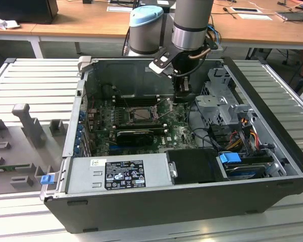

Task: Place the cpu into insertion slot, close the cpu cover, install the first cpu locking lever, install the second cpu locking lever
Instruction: 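Close the cpu cover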

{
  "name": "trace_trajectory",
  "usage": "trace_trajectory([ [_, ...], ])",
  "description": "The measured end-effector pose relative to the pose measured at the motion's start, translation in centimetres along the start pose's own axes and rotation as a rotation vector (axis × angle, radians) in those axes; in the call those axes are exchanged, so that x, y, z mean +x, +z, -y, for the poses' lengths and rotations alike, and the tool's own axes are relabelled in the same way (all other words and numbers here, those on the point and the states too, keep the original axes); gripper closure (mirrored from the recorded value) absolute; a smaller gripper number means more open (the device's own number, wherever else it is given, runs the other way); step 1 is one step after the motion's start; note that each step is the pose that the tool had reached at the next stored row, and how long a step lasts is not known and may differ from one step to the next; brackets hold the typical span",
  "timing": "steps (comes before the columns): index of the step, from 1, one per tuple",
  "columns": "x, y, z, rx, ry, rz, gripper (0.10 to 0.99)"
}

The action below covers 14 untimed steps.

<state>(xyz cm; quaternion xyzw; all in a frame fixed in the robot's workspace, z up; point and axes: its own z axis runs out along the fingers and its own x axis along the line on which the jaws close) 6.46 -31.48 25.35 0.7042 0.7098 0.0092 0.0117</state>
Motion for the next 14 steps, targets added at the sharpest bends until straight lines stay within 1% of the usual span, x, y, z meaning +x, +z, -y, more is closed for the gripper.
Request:
trace_trajectory([
  [3, 0.01, 0.29, -0.26, 0.000, 0.000, 0.0001, 0.980],
  [7, 0.01, 0.97, -0.25, 0.000, 0.000, 0.0001, 0.980],
  [8, 0.01, 1.04, -0.26, 0.003, -0.001, 0.0001, 0.980],
  [9, 0.01, 1.04, -0.26, 0.008, -0.001, -0.0002, 0.980],
  [12, 0.01, 0.97, -0.26, 0.031, -0.001, -0.0005, 0.980],
  [14, 0.02, 0.84, -0.23, 0.040, -0.001, -0.0009, 0.980],
])
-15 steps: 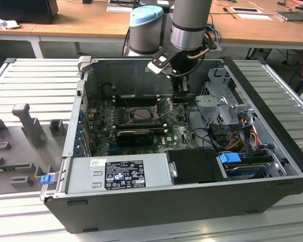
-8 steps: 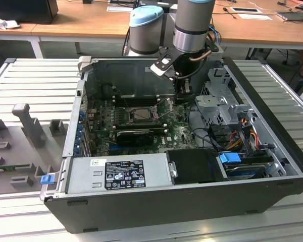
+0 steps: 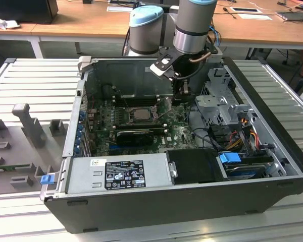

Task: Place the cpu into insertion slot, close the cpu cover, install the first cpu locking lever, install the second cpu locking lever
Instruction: 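Close the cpu cover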

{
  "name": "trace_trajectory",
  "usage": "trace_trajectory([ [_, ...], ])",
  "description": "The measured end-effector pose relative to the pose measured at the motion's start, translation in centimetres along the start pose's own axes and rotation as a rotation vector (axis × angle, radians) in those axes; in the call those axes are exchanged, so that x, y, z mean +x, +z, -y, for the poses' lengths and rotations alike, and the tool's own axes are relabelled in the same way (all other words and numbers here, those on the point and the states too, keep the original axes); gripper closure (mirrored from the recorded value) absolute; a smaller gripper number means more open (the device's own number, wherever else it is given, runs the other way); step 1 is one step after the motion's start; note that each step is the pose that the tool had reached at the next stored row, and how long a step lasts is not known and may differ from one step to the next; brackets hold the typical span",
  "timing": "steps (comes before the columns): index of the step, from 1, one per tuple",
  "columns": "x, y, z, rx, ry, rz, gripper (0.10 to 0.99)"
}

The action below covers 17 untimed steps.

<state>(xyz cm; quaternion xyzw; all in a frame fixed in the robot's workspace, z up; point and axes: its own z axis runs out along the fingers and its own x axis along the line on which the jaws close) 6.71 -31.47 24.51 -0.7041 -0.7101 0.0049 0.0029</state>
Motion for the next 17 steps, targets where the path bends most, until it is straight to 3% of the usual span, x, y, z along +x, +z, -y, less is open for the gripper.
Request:
trace_trajectory([
  [8, 0.00, 0.01, 1.12, 0.000, 0.000, 0.0001, 0.980],
  [17, 0.01, 0.01, 1.49, 0.000, 0.000, 0.0001, 0.980],
])
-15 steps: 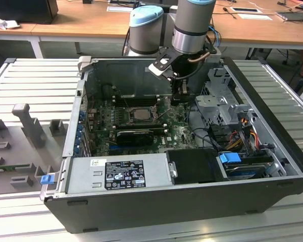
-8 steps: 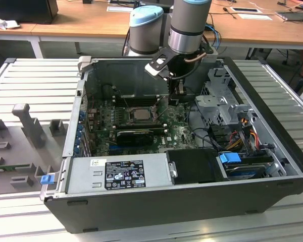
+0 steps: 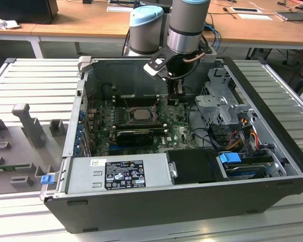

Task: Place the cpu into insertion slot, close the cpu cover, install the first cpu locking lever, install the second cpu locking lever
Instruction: 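Close the cpu cover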

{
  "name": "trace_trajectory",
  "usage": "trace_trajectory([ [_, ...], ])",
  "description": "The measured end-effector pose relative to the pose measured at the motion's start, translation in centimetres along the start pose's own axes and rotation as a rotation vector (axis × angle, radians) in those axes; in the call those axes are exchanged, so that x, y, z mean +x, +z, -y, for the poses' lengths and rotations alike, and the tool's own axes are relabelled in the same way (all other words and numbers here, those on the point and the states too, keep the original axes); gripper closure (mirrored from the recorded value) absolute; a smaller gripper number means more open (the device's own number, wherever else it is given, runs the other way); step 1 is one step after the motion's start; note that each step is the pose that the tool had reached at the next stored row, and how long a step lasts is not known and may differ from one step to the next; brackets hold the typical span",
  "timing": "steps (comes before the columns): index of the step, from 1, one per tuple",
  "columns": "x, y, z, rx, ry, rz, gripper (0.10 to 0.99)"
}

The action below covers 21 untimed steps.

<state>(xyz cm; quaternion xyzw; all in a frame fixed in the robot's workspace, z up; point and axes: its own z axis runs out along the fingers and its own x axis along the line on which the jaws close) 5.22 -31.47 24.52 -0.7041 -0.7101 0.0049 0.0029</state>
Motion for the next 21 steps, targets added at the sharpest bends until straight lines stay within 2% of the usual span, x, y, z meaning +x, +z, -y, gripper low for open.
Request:
trace_trajectory([
  [21, 0.01, 0.03, 2.02, 0.000, 0.000, -0.0006, 0.980],
])
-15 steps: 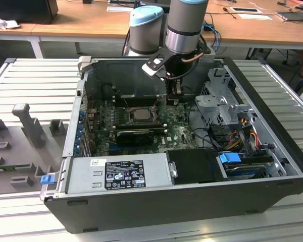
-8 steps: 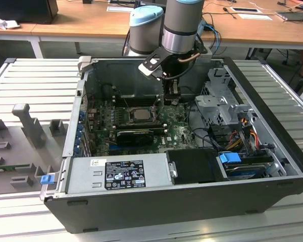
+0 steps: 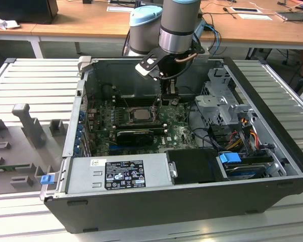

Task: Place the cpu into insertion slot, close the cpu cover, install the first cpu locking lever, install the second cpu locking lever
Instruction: 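Close the cpu cover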

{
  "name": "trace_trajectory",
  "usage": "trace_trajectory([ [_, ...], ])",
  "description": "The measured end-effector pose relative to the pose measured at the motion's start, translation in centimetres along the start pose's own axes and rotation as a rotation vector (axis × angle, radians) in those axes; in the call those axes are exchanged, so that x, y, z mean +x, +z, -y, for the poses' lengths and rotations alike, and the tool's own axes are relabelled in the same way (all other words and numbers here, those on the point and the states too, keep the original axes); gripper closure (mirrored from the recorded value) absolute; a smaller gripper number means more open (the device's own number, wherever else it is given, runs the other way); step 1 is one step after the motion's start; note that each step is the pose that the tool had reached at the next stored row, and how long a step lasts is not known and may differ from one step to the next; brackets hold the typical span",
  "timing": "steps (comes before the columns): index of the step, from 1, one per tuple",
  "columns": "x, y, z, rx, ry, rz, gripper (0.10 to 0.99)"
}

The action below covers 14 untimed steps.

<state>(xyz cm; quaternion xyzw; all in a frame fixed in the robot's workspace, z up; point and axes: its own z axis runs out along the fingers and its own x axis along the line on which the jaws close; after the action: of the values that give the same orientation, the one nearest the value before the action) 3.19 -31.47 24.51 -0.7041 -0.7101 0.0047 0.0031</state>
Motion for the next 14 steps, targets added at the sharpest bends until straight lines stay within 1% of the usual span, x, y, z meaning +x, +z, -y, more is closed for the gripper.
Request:
trace_trajectory([
  [4, 0.01, 0.01, 0.49, 0.000, 0.000, 0.0000, 0.980],
  [14, 0.01, 0.02, 1.36, 0.000, 0.000, 0.0000, 0.980],
])
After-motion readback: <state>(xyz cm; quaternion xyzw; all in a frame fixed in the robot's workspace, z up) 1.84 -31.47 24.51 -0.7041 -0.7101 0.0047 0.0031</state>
